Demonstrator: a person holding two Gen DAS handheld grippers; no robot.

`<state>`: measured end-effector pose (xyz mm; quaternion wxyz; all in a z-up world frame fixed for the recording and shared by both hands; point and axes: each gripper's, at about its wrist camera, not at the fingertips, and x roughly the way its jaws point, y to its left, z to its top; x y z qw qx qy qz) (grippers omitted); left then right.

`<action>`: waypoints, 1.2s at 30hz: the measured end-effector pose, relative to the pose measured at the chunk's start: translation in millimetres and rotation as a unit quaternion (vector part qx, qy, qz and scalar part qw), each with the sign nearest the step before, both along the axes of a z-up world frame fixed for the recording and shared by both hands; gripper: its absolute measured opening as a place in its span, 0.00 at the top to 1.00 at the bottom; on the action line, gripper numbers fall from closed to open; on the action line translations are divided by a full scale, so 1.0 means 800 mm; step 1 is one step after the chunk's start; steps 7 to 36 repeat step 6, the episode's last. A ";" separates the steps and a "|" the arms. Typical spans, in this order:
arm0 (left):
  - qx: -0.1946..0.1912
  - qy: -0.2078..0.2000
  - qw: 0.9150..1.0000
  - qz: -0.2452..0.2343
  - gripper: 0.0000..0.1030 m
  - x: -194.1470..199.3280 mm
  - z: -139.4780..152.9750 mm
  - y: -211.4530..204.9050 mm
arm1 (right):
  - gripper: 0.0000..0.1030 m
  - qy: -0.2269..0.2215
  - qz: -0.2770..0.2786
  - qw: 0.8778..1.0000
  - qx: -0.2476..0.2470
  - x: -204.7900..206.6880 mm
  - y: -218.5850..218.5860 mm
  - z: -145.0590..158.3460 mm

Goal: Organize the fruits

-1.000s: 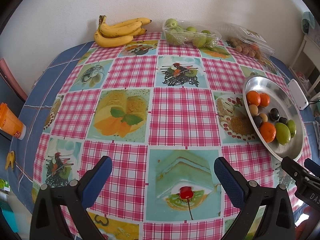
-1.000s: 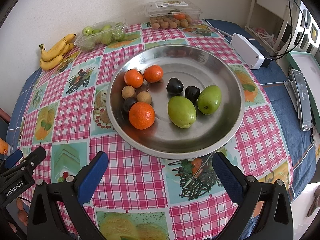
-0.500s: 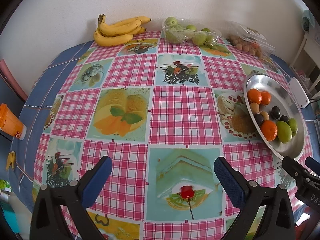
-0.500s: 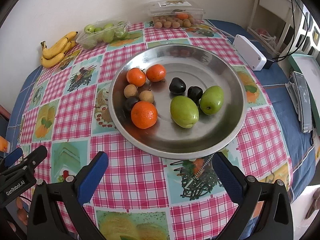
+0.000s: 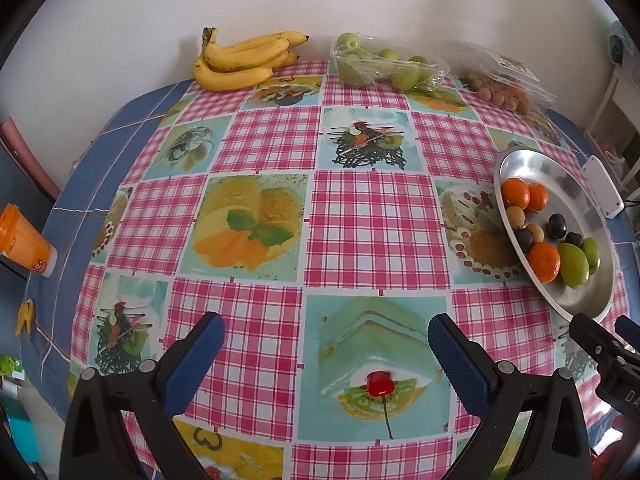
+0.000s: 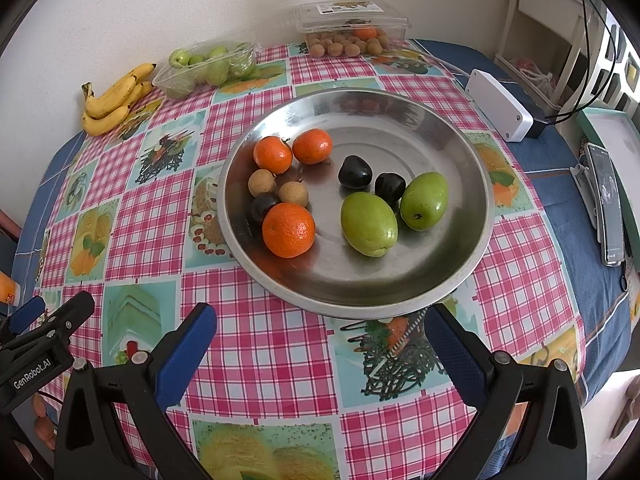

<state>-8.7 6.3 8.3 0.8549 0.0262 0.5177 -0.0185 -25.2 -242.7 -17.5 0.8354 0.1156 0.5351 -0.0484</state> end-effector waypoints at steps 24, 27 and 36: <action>0.001 -0.001 1.000 -0.005 0.00 -0.001 0.001 -0.005 | 0.00 0.001 -0.001 1.000 0.001 0.000 0.000 0.001; 0.001 -0.001 1.000 -0.005 0.00 -0.001 0.001 -0.005 | 0.00 0.001 -0.001 1.000 0.001 0.000 0.000 0.001; 0.001 -0.001 1.000 -0.005 0.00 -0.001 0.001 -0.005 | 0.00 0.001 -0.001 1.000 0.001 0.000 0.000 0.001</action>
